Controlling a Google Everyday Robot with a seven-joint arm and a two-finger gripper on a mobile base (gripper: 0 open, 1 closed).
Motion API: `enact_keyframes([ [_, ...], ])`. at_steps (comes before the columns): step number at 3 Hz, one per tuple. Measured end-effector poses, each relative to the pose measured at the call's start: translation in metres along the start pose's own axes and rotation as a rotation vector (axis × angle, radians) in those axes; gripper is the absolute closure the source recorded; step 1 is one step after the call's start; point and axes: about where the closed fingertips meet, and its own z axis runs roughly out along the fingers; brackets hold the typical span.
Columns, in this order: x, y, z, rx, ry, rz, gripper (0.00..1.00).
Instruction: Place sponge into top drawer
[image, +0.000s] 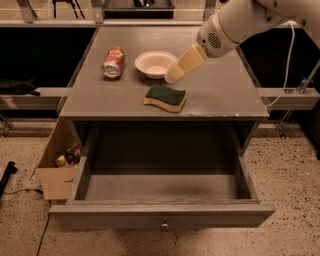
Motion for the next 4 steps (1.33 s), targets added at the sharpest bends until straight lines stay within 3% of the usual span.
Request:
enact_keyframes([
  [1, 0.000, 0.000, 0.000, 0.000, 0.000, 0.000, 0.00],
  [4, 0.020, 0.015, 0.069, -0.091, 0.053, 0.049, 0.00],
])
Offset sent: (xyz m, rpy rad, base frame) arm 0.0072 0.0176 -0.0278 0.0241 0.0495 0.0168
